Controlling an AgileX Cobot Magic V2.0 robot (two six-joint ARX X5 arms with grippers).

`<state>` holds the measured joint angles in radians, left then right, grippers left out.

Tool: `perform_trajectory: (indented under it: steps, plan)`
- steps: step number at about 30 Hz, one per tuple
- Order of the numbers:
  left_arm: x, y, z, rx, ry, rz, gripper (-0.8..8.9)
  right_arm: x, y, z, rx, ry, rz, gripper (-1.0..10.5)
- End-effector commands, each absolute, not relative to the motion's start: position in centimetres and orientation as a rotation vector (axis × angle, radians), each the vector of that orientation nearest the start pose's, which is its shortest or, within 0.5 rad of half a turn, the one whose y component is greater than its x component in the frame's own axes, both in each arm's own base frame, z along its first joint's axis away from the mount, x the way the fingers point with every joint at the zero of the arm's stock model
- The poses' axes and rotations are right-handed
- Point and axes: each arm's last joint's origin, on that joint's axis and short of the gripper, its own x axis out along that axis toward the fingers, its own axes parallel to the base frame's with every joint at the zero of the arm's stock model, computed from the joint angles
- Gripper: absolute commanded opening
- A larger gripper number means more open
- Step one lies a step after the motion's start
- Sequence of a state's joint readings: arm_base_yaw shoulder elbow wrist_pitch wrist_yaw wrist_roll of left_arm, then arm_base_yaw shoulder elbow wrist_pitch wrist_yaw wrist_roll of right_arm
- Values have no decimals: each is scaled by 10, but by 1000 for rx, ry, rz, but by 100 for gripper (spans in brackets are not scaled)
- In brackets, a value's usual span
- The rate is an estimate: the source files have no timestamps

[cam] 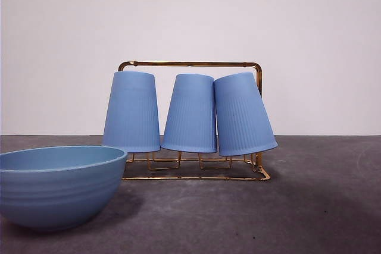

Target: Right arm lift cup from the cupboard, then place it on the right of the bowl

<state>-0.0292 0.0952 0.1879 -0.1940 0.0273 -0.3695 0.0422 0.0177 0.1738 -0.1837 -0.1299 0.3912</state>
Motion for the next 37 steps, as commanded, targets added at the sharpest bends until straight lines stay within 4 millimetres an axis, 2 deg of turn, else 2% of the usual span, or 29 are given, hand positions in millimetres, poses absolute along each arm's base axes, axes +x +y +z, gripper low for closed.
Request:
perform_trajectory:
  steps: [1, 9, 14, 20, 26, 30, 35, 37]
  plan:
    - [94, -5, 218, -389, 112, -66, 9, 81, 9, 219, 437, 75, 210, 13]
    - [113, -15, 267, -381, 220, -216, 9, 80, 14, 266, 426, 200, 333, 13]
    - [132, -26, 294, -334, 318, -362, 9, 89, 18, 292, 399, 298, 450, 13]
    - [153, -41, 316, -292, 409, -555, 9, 104, 25, 313, 295, 427, 583, 14]
    - [170, -59, 327, -244, 545, -806, 8, 120, 39, 326, 177, 519, 726, 13]
    - [178, -69, 324, -210, 594, -954, 8, 129, 49, 326, 126, 535, 847, 14]
    - [185, -75, 317, -153, 605, -1009, 13, 137, 56, 322, 115, 562, 879, 14]
    - [187, -75, 315, -155, 613, -1008, 51, 138, 57, 321, 116, 571, 882, 14]
